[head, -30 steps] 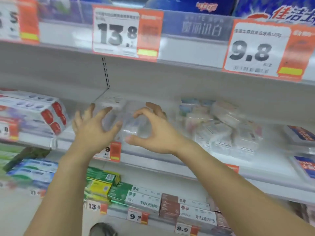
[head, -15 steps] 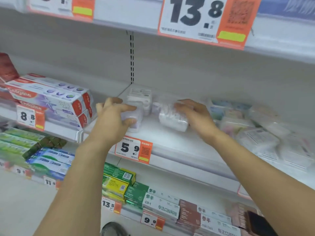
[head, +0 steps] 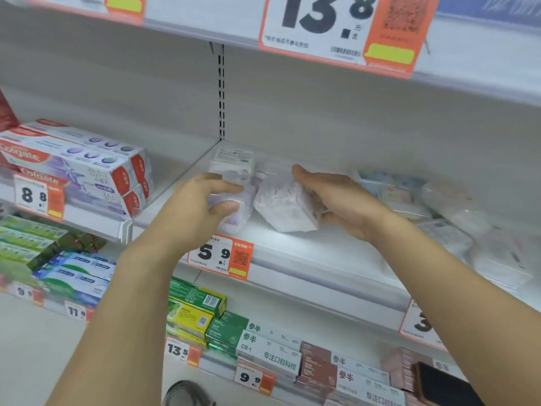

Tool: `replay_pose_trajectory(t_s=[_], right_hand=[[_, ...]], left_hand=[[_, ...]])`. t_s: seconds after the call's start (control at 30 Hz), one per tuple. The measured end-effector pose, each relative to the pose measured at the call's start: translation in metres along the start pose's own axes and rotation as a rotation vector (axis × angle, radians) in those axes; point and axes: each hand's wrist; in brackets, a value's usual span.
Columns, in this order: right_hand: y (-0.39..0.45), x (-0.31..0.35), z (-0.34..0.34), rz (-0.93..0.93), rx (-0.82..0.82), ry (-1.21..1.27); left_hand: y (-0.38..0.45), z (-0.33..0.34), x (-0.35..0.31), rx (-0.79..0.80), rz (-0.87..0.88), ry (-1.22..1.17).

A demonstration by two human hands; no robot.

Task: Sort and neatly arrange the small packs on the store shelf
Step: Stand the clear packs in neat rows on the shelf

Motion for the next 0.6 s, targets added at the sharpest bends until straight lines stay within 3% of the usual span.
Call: replay_pose_trajectory(t_s=[0.27,0.6], right_hand=[[-0.005,0.006,0.002,-0.062,-0.082,-0.376],[-0.007,-0.005,-0.026,-0.136,0.163,-0.150]], left_hand=[[0.002,0.000,0.005,0.042,-0.023,0.017],[-0.006,-0.002,0.002,0.037,-0.040,0.007]])
Point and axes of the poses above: each hand's wrist, its own y-axis towards the middle knuckle, its own z-axis out of the palm, x = y × z, and after that the axes turned 9 degrees about x, right-handed
